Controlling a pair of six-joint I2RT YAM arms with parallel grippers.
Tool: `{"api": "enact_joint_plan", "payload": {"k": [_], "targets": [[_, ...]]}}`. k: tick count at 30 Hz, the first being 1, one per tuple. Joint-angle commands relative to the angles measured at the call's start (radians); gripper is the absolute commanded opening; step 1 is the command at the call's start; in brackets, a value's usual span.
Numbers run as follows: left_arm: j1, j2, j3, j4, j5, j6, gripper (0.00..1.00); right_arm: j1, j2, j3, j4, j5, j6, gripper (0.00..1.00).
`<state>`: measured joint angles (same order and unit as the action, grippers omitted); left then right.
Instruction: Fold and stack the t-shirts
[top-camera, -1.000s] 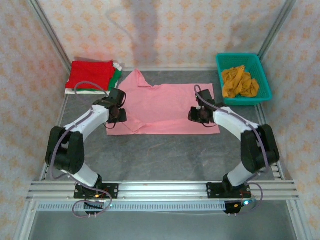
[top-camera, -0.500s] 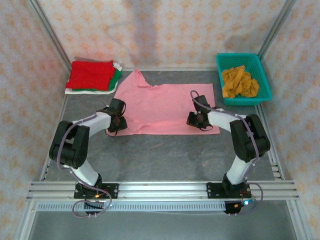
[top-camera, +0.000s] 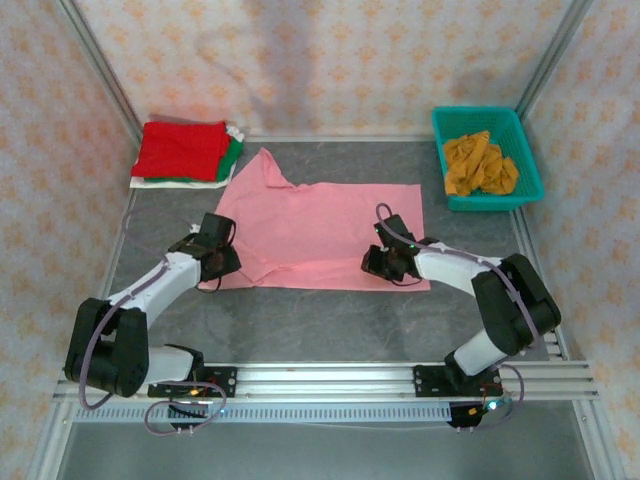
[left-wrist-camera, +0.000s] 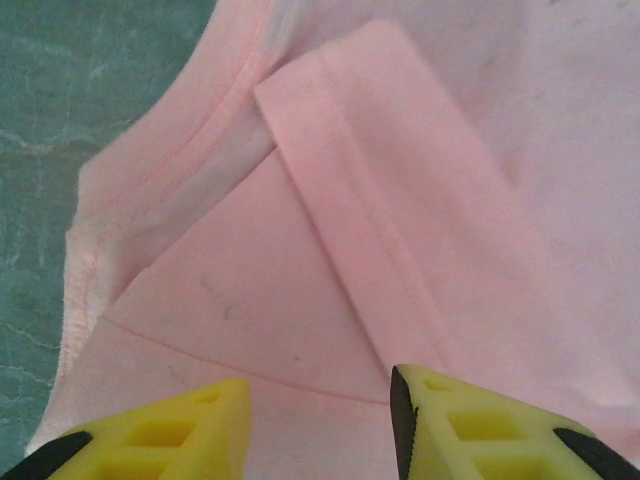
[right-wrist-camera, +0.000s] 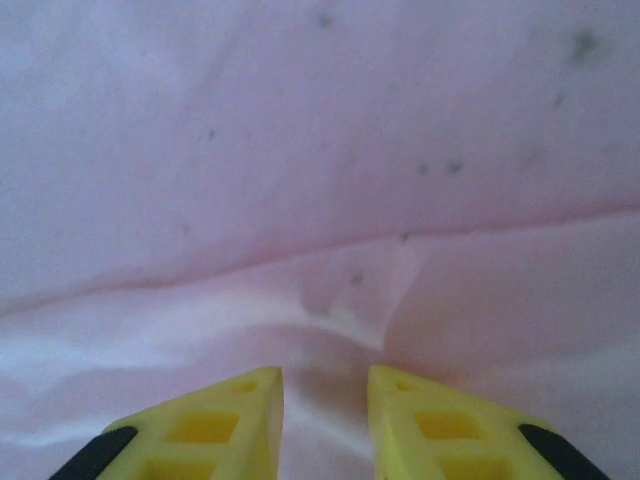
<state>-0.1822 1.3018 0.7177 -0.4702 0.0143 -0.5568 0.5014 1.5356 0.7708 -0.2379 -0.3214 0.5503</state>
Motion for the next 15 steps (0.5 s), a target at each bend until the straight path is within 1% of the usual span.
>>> {"api": "enact_joint_plan", "payload": {"k": [1, 4, 8, 12, 15], "targets": [[0.004, -0.003, 0.05, -0.052, 0.051, -0.003, 0.41, -0.001, -0.042, 0.058, -0.085, 0.051, 0.03, 0.29], [0.004, 0.006, 0.035, -0.031, 0.065, -0.019, 0.42, -0.001, -0.044, 0.069, -0.08, 0.081, 0.015, 0.29], [0.004, 0.041, 0.018, 0.037, 0.096, -0.031, 0.42, -0.001, -0.01, 0.076, -0.07, 0.074, 0.014, 0.29], [0.004, 0.094, 0.034, 0.067, 0.108, -0.035, 0.43, -0.001, 0.018, 0.078, -0.063, 0.081, 0.004, 0.29], [0.004, 0.125, 0.035, 0.083, 0.098, -0.037, 0.43, -0.001, 0.038, 0.076, -0.059, 0.094, -0.004, 0.29]]}}
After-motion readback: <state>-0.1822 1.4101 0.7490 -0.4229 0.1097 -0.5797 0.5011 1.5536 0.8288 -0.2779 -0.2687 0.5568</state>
